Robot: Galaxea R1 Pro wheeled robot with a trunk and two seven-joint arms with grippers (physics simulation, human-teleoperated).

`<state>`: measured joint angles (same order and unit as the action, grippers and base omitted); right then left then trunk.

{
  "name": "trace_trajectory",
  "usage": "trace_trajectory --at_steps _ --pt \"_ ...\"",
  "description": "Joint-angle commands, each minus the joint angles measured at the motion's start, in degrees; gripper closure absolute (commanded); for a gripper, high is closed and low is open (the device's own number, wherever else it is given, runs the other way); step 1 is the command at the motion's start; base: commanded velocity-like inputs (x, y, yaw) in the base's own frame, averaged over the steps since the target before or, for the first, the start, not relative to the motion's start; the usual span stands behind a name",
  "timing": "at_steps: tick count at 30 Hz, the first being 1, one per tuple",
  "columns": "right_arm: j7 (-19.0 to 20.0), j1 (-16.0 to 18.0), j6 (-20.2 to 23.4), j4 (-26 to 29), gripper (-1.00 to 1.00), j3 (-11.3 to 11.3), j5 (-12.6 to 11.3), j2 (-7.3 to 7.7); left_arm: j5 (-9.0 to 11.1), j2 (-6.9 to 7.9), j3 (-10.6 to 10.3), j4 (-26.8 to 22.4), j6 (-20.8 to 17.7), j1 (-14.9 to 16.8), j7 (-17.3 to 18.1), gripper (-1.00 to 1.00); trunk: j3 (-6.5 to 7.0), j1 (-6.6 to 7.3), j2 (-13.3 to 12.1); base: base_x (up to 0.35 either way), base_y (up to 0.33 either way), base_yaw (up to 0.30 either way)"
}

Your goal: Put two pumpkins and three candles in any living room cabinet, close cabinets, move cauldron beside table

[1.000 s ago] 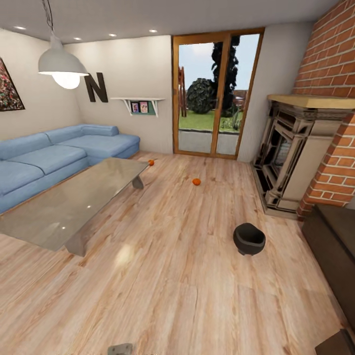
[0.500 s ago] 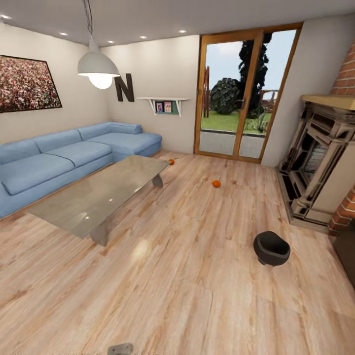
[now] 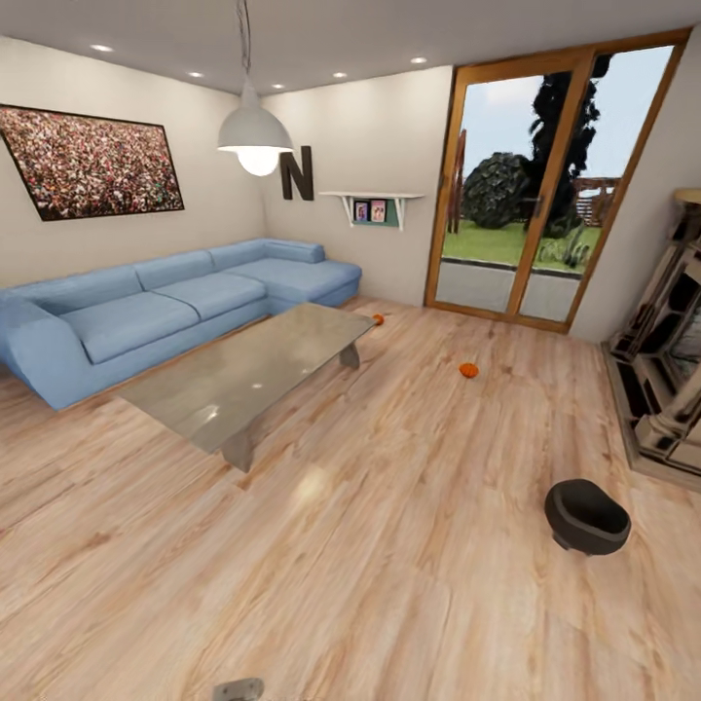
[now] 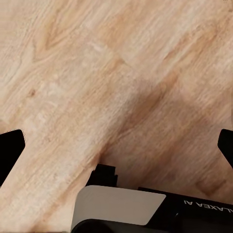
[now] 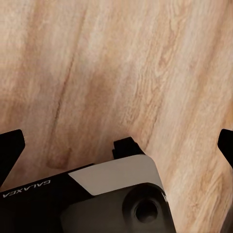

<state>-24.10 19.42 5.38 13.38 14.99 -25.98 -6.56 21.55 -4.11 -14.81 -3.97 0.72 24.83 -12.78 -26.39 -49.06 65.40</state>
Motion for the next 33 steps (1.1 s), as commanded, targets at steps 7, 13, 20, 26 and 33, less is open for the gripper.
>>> trace_trajectory --at_steps 7,13,20,26,33 --pt "-0.5 0.0 0.4 0.2 -1.0 0.5 -0.2 0.05 0.5 -0.02 -0.5 0.0 0.1 0.0 -0.2 -1.0 -0.06 0.0 0.0 0.0 0.0 0.291" --pt "-0.5 0.0 0.3 0.2 -1.0 0.5 -0.2 0.05 0.5 -0.02 -0.5 0.0 0.1 0.0 -0.2 -1.0 -0.06 0.0 0.0 0.0 0.0 0.291" --pt "-0.5 0.0 0.3 0.2 -1.0 0.5 -0.2 0.05 0.5 0.28 -0.4 0.0 0.1 0.0 -0.2 -1.0 -0.06 0.0 0.0 0.0 0.0 0.291" --pt "-0.5 0.0 0.1 0.2 -1.0 0.5 -0.2 0.05 0.9 0.38 -0.3 0.0 0.1 0.0 -0.2 -1.0 -0.08 0.0 0.0 0.0 0.0 0.291" --pt "-0.5 0.0 0.0 0.2 -1.0 0.6 -0.2 0.09 1.2 0.38 0.0 0.0 0.1 0.0 -0.3 -1.0 -0.21 0.0 0.0 0.0 0.0 0.291"
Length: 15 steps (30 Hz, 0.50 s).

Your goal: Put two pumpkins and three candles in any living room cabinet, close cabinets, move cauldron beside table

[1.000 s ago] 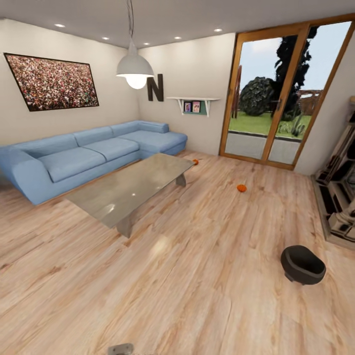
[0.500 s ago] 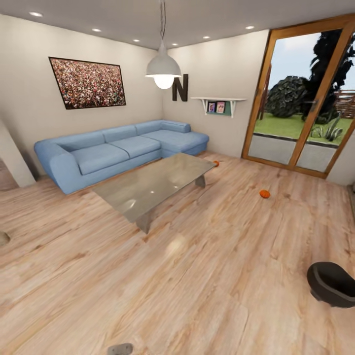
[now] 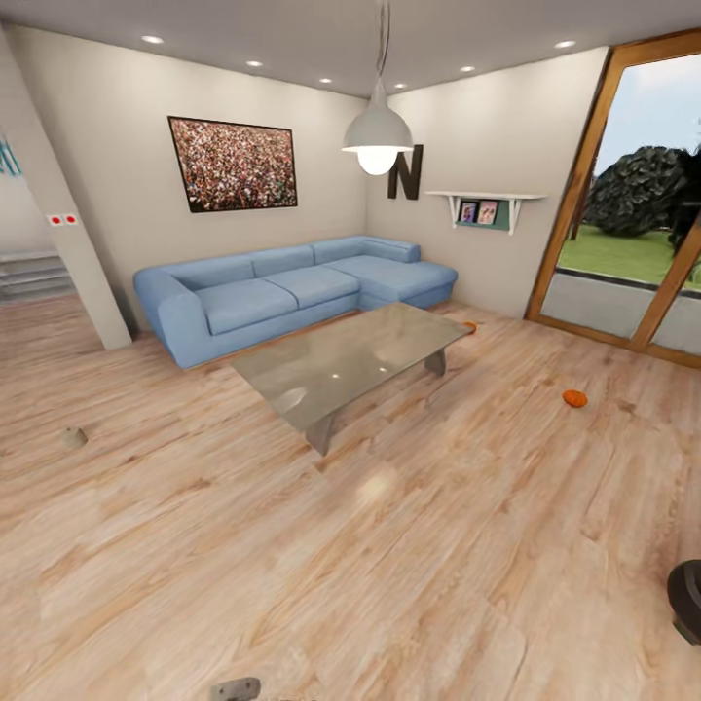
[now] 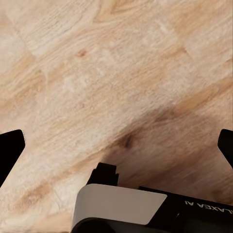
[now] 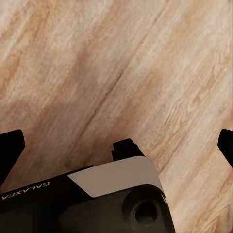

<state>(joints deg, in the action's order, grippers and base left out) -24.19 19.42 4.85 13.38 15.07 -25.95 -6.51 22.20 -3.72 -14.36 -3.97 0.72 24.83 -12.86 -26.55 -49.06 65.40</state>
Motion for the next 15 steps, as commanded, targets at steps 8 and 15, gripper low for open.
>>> trace_trajectory --at_steps 8,15 --pt "-0.4 0.0 0.4 0.2 -1.0 3.2 -0.2 0.08 0.6 0.1 -0.2 0.0 0.0 0.0 -0.2 -1.0 -0.27 0.0 0.0 0.0 0.0 0.291" --pt "-0.4 0.0 0.3 0.2 -1.0 4.9 -0.2 0.09 0.7 0.3 -0.1 0.0 -0.1 0.0 -0.2 -1.0 -0.5 0.0 0.0 0.0 0.0 0.287"
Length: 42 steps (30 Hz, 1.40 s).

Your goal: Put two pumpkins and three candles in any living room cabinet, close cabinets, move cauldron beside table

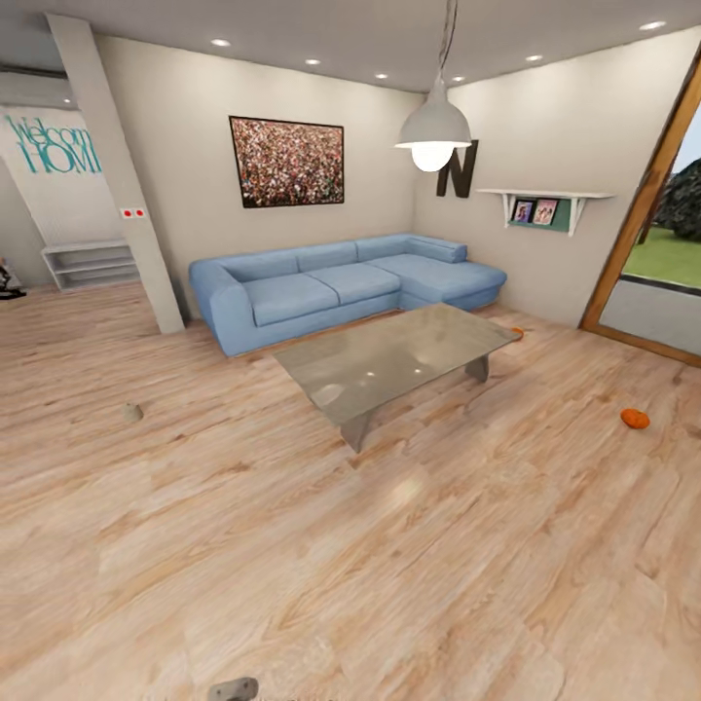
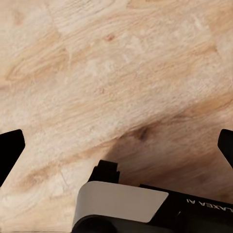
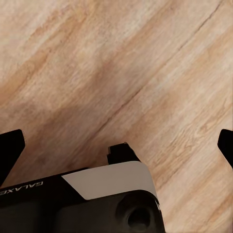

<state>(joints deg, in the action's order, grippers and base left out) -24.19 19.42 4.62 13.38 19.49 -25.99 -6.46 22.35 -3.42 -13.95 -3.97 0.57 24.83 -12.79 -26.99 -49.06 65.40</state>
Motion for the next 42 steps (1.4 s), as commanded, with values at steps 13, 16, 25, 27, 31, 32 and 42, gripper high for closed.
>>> trace_trajectory --at_steps 13,16,25,27,31,32,42 --pt "-0.4 0.0 0.4 0.2 -1.0 0.5 -0.1 0.03 0.6 0.6 -0.1 0.0 -0.3 0.0 0.3 -1.0 -0.5 0.0 0.0 0.0 0.0 0.282" --pt "-0.4 0.0 0.4 0.2 -1.0 0.5 -0.1 0.04 0.6 0.6 -0.1 0.0 -0.3 0.0 0.4 -1.0 -0.61 0.0 0.0 0.0 0.0 0.279" --pt "-0.3 0.0 0.4 0.2 -1.0 0.5 -0.2 0.06 0.5 0.61 -0.2 0.0 0.0 0.0 0.9 -1.0 -0.76 0.0 0.0 0.0 0.0 0.126" --pt "-0.3 0.0 0.4 0.2 -1.0 0.5 -0.2 0.05 0.5 0.61 -0.2 0.0 0.1 0.0 1.4 -1.0 -0.79 0.0 0.0 0.0 0.0 0.048" --pt "-0.2 0.0 0.5 0.2 -1.0 0.5 -0.2 0.03 0.4 0.68 -0.2 0.0 0.1 0.0 1.8 -1.0 -1.0 0.0 0.0 0.008 0.017 0.144" --pt "-0.2 0.0 0.5 0.2 -1.0 0.5 -0.1 0.02 0.3 0.68 -0.2 0.0 0.1 0.0 1.8 -1.0 -1.06 0.0 0.0 0.057 0.11 0.175" --pt "-0.3 0.0 0.5 0.2 -1.0 0.6 -0.1 -0.04 0.3 0.86 -0.2 0.0 0.2 0.0 1.9 -1.0 -1.73 0.0 0.0 0.087 0.183 0.186"
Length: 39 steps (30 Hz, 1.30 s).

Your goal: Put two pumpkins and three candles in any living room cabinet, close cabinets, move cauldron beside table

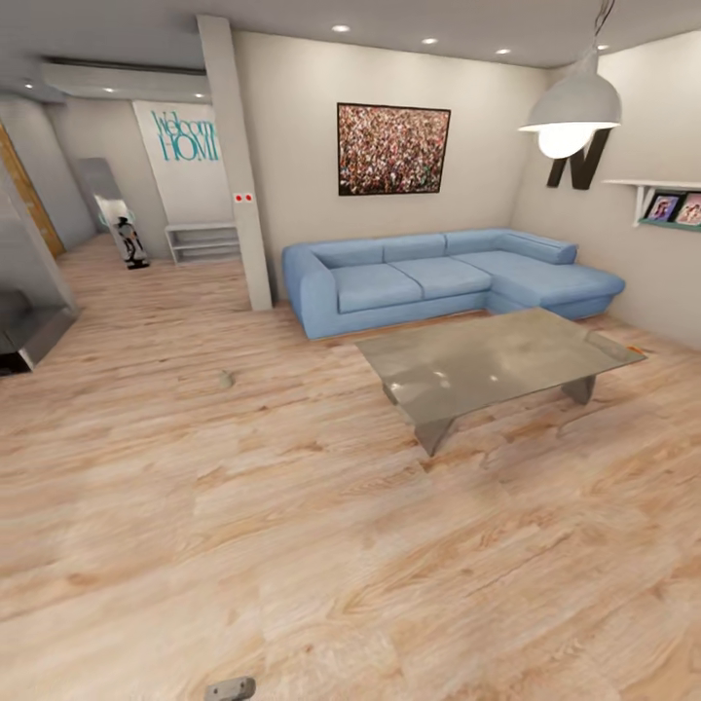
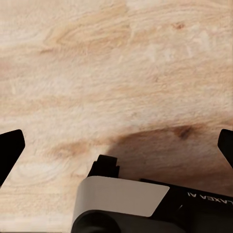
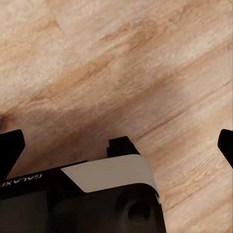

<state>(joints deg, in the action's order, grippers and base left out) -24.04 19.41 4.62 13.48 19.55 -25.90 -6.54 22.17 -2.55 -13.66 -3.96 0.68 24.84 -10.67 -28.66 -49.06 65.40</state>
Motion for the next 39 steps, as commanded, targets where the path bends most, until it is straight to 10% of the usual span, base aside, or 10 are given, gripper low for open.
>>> trace_trajectory --at_steps 1,39 --pt "-0.4 0.0 0.5 0.1 -1.0 0.5 -0.2 0.04 0.5 -0.01 -0.5 0.0 0.1 0.0 -0.2 -1.0 -0.12 0.0 0.0 0.009 0.023 0.187" --pt "-0.5 0.0 0.5 0.1 -1.0 0.5 -0.1 0.03 0.4 0.17 -0.6 0.0 0.1 0.0 -0.2 -1.0 -2.69 0.0 0.0 0.131 0.135 0.189"
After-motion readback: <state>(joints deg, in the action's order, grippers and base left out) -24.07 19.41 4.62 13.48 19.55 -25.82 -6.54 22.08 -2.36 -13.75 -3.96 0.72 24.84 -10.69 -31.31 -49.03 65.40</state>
